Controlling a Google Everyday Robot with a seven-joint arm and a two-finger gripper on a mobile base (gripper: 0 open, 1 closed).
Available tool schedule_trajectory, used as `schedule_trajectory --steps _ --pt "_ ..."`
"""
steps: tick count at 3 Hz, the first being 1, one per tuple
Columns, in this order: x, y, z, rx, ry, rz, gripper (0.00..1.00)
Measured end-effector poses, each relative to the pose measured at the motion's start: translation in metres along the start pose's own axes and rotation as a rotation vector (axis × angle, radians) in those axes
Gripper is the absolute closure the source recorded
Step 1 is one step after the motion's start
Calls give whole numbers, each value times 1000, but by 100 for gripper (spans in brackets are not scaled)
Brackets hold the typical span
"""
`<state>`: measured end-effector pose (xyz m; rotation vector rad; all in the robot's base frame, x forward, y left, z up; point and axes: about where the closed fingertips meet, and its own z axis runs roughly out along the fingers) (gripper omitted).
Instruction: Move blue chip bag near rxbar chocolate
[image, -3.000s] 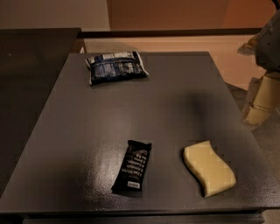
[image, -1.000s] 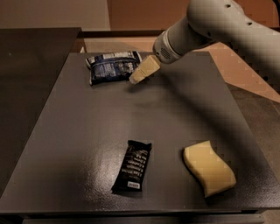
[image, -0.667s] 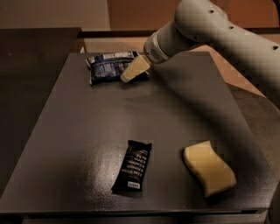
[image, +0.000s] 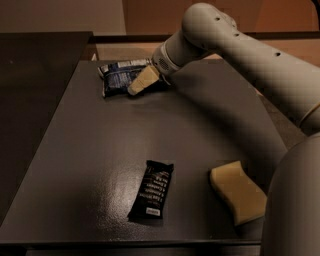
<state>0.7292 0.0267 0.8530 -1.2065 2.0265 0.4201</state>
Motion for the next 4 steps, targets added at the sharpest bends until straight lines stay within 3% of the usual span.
schedule_trajectory --steps 1,2,4 --pt "6 -4 14 -4 29 10 0" --pt "11 -6 16 -12 45 19 18" --pt "8 -6 -2 -36 16 50 65"
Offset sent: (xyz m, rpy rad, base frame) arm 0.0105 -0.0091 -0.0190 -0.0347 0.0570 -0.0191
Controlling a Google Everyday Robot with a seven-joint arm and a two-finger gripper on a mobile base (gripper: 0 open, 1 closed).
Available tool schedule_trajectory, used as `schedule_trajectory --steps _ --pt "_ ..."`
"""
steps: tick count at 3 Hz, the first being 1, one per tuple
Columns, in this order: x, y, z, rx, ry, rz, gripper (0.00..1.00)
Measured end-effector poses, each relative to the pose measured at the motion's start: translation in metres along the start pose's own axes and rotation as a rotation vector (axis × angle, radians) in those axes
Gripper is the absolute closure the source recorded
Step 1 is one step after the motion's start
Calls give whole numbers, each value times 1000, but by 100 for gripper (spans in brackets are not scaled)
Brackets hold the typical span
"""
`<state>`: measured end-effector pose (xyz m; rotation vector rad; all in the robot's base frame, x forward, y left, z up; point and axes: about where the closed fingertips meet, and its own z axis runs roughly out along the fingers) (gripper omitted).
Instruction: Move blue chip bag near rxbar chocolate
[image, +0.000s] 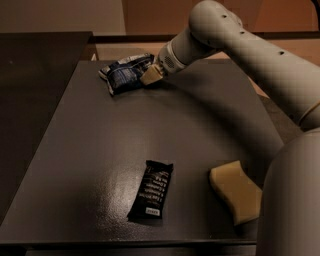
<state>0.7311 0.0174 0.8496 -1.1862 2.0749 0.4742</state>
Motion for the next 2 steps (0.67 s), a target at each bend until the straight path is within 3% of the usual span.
schedule_trajectory --steps 1,2 --pt "-3 12 -18 -24 -14 -8 88" --pt "-2 38 -42 -76 -34 -26 100"
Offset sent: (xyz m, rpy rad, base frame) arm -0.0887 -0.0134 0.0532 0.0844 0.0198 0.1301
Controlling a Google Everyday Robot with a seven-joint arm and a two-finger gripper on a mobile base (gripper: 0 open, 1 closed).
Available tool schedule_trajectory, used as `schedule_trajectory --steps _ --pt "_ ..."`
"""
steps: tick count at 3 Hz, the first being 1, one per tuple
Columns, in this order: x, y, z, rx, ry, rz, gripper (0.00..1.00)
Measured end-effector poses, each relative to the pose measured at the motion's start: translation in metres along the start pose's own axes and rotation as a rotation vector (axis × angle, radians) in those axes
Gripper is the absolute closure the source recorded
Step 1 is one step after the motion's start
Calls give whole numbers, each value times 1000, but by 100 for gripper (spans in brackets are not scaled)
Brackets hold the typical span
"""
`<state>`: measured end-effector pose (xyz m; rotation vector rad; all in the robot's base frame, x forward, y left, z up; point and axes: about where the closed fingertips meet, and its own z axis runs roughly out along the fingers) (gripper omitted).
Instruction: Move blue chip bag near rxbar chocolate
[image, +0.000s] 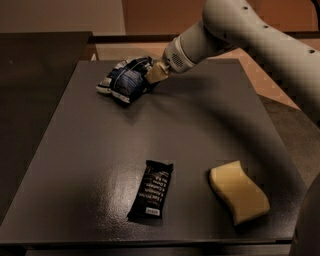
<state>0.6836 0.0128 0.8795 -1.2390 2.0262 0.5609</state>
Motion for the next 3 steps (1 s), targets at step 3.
schedule_trajectory --steps 3 --pt "40 90 -72 -150 -18 -17 100"
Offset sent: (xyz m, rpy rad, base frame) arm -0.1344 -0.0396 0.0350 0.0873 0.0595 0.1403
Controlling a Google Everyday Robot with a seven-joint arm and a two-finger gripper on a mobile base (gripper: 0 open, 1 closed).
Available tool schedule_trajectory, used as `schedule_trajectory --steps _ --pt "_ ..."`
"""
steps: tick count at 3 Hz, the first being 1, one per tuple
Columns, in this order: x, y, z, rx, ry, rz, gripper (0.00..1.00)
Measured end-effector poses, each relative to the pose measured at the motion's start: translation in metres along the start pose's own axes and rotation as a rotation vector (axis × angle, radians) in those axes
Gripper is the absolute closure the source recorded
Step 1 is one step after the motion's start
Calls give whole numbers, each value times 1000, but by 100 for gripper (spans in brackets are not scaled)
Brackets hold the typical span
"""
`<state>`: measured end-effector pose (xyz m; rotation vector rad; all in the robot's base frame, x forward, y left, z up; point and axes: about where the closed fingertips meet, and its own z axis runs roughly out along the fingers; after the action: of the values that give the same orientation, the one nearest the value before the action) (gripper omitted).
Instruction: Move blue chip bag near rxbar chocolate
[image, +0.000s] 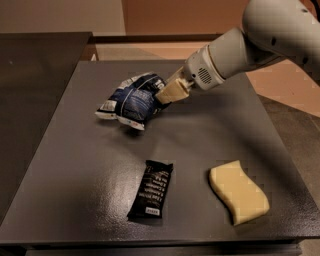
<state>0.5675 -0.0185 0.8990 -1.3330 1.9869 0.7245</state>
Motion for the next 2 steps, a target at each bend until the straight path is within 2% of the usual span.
schedule_trajectory --steps 1,2 --pt "20 17 -14 -4 34 1 100" --pt "34 32 -25 -4 58 -10 82"
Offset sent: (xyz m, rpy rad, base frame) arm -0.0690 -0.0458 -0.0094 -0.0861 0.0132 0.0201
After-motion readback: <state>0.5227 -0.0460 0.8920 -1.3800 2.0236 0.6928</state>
